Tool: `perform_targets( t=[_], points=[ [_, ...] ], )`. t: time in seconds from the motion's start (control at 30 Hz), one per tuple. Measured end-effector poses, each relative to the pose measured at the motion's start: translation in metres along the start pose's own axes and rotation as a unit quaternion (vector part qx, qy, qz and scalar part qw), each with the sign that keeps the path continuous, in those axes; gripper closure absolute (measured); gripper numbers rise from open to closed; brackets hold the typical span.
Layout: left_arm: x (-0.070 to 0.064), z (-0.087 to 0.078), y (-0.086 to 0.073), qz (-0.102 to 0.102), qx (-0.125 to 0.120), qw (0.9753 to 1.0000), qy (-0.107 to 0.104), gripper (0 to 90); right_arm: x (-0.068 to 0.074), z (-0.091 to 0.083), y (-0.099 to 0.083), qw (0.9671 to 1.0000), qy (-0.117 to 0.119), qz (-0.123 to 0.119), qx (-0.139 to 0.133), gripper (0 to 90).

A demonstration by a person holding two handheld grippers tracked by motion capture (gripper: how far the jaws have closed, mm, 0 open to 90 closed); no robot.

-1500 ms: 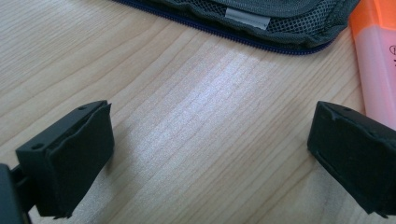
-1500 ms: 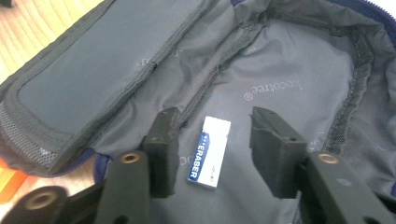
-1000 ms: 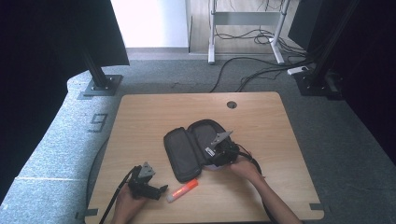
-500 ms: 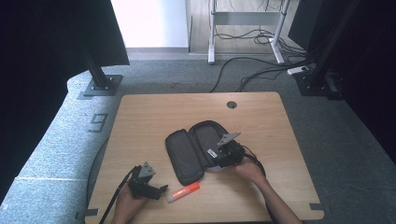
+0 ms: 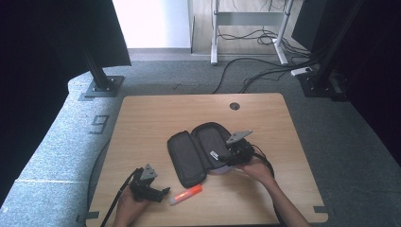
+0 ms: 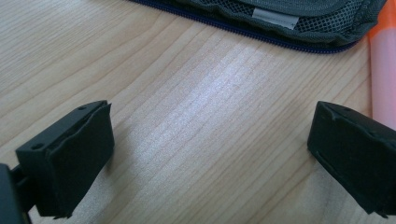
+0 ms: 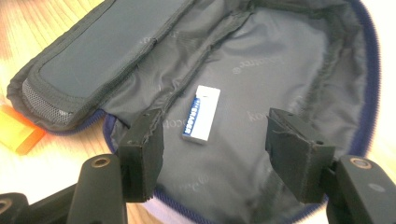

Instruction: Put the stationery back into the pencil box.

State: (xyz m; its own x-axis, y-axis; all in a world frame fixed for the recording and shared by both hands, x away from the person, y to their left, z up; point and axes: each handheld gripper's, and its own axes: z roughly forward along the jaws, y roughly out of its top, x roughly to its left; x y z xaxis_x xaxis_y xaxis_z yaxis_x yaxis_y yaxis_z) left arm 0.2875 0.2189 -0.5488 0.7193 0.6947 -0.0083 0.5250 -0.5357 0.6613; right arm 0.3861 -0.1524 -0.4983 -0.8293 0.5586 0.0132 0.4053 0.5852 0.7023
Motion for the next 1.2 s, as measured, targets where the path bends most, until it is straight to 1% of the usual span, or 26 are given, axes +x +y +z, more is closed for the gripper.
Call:
perform_targets(
  t=[0.27,0.37,0.47,0.57,0.73,0.8,0.87,1.03,1.1,1.2],
  points=[
    [0.0,0.0,0.0,0.0,0.0,1.0,0.0,0.3,-0.002,-0.021,-0.005,0.9999,-0.008,0.003,-0.006,37.6],
    [0.0,0.0,0.0,0.0,0.0,1.0,0.0,0.3,-0.002,-0.027,-0.008,0.9999,-0.01,0.006,-0.005,38.2],
    [0.0,0.0,0.0,0.0,0.0,1.0,0.0,0.3,-0.003,-0.032,-0.012,0.9998,-0.017,0.01,-0.009,39.1],
    [0.0,0.0,0.0,0.0,0.0,1.0,0.0,0.3,-0.004,-0.037,-0.016,0.9997,-0.016,0.015,-0.006,39.2],
    [0.0,0.0,0.0,0.0,0.0,1.0,0.0,0.3,-0.005,-0.047,-0.025,0.9997,-0.013,0.02,-0.011,38.7],
    [0.0,0.0,0.0,0.0,0.0,1.0,0.0,0.3,-0.005,-0.05,-0.027,0.9996,-0.012,0.021,-0.012,38.6],
    [0.0,0.0,0.0,0.0,0.0,1.0,0.0,0.3,-0.005,-0.052,-0.031,0.9994,-0.01,0.028,-0.017,38.7],
    [0.0,0.0,0.0,0.0,0.0,1.0,0.0,0.3,-0.006,-0.055,-0.041,0.9992,-0.007,0.037,-0.015,36.8],
    [0.0,0.0,0.0,0.0,0.0,1.0,0.0,0.3,-0.006,-0.056,-0.045,0.9993,-0.007,0.035,-0.011,37.5],
    [0.0,0.0,0.0,0.0,0.0,1.0,0.0,0.3,-0.006,-0.056,-0.05,0.9994,-0.006,0.033,-0.006,40.9]
  ],
)
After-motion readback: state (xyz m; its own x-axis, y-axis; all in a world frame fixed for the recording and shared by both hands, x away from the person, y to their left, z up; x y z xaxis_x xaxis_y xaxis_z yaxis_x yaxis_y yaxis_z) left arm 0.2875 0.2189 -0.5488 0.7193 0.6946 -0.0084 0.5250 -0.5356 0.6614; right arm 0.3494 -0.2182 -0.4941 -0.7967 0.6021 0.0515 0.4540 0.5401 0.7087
